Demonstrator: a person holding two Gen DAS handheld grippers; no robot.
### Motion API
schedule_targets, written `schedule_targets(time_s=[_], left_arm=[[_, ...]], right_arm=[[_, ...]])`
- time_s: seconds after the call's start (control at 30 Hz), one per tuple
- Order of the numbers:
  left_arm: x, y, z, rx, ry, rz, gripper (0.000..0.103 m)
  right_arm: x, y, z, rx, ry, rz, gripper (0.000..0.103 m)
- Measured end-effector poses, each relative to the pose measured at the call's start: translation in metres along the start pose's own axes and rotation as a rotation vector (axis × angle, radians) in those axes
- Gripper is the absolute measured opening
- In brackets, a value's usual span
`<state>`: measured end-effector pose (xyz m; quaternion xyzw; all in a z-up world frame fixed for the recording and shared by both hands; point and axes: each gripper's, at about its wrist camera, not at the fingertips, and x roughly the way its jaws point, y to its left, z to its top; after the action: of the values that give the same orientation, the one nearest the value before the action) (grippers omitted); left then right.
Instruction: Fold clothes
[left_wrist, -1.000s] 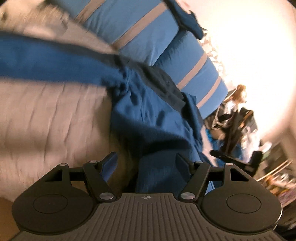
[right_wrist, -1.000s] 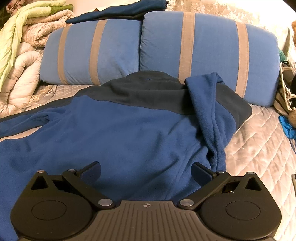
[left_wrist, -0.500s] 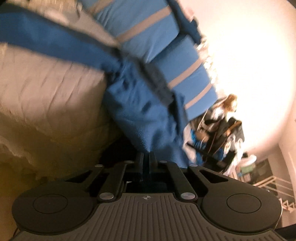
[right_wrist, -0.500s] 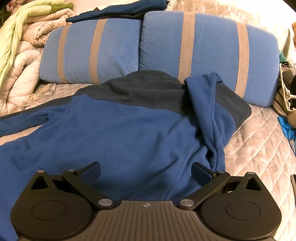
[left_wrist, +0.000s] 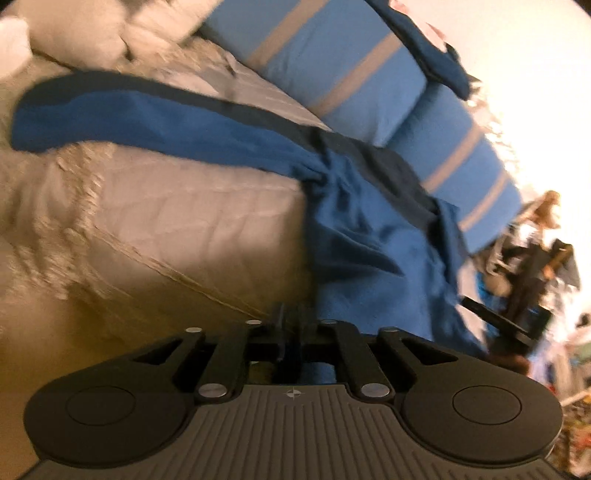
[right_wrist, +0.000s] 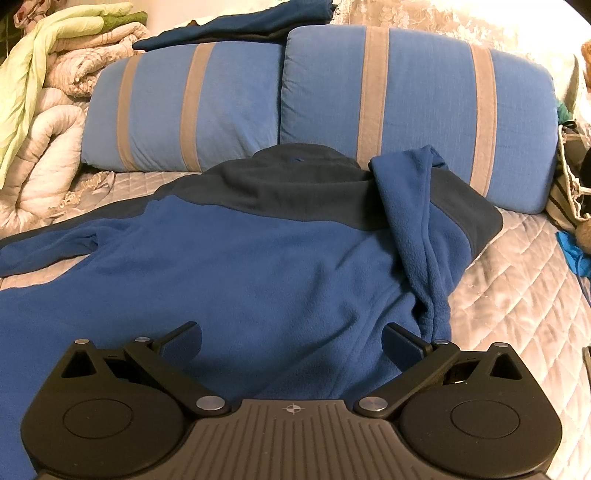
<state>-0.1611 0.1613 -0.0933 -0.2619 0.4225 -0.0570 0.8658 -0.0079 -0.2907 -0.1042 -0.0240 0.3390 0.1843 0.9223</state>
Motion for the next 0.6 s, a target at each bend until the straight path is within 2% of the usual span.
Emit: schedule_targets(time_s=[0.07,0.17,0.23,0.4,0.6], left_arm=[[-0.003,-0.013,0.002,0.085,-0.052,0.083,0.044],[-0.002,-0.044,0.006,0.243,-0.144,0.192,0.065],[0.002,-0.065,0.008,0.311,-0.181,0.204,0.068],[0.026,-0.127,0.013,0.462,-0.261,0.166,0.070],[0.089,-0.178,0.003,0.535,-0.263,0.134,0.071]], right_arm=[[0.000,0.000,0.000,0.001,-0.002,0.001,0.103],[-0.001,0.001,0.000,-0.002,-0.006,-0.002,0.103],[-0.001,0.002,0.000,-0.004,-0.007,-0.003,0.103],[-0.001,0.001,0.000,-0.002,-0.007,-0.001,0.103],[-0.002,0.001,0.000,0.000,-0.013,-0.011,0.103]])
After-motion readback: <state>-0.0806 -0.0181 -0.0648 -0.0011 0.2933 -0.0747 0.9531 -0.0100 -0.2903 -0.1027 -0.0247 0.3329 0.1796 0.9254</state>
